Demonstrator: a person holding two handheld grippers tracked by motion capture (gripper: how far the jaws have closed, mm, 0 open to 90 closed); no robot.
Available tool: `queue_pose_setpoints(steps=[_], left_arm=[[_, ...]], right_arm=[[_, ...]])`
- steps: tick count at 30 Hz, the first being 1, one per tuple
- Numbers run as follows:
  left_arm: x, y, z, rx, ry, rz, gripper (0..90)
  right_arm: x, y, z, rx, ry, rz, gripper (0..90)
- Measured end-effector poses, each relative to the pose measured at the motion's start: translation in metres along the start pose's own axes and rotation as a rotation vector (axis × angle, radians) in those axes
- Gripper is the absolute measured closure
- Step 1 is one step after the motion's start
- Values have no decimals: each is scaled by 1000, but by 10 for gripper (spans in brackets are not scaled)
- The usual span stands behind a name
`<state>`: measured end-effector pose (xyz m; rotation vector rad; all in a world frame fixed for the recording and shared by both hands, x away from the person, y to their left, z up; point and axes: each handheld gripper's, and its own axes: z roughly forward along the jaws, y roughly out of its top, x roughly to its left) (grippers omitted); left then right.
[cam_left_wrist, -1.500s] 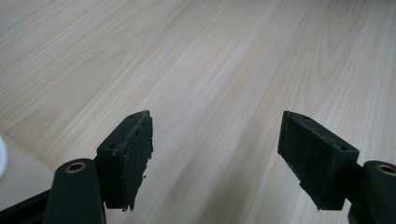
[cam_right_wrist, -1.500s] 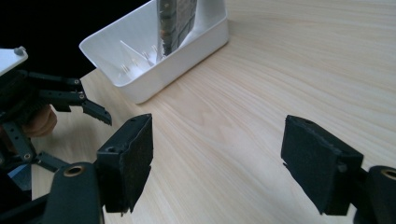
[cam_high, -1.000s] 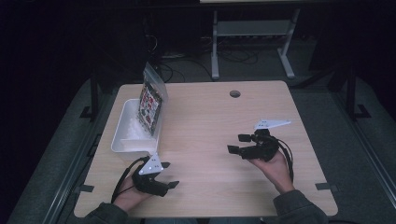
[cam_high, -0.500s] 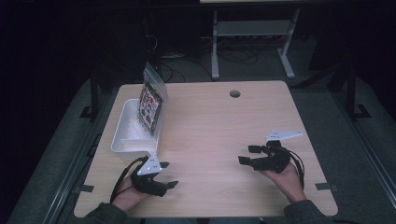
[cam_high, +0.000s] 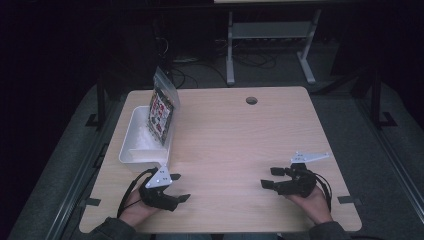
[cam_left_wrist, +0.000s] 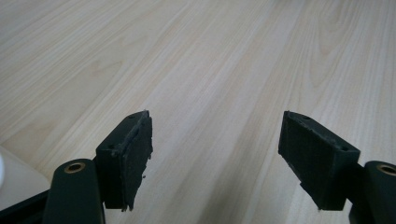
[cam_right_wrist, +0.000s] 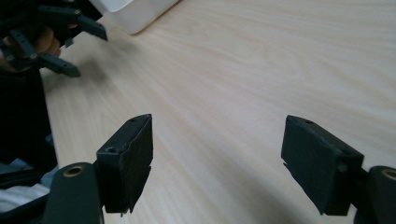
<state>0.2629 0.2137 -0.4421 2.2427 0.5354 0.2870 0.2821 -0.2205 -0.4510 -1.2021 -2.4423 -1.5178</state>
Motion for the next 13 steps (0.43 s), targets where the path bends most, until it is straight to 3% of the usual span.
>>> queue_pose_setpoints(steps=[13], left_arm=[[-1, -2, 0, -2, -18, 11, 254]], right_arm=[[22, -13, -4, 0, 48, -38, 243]])
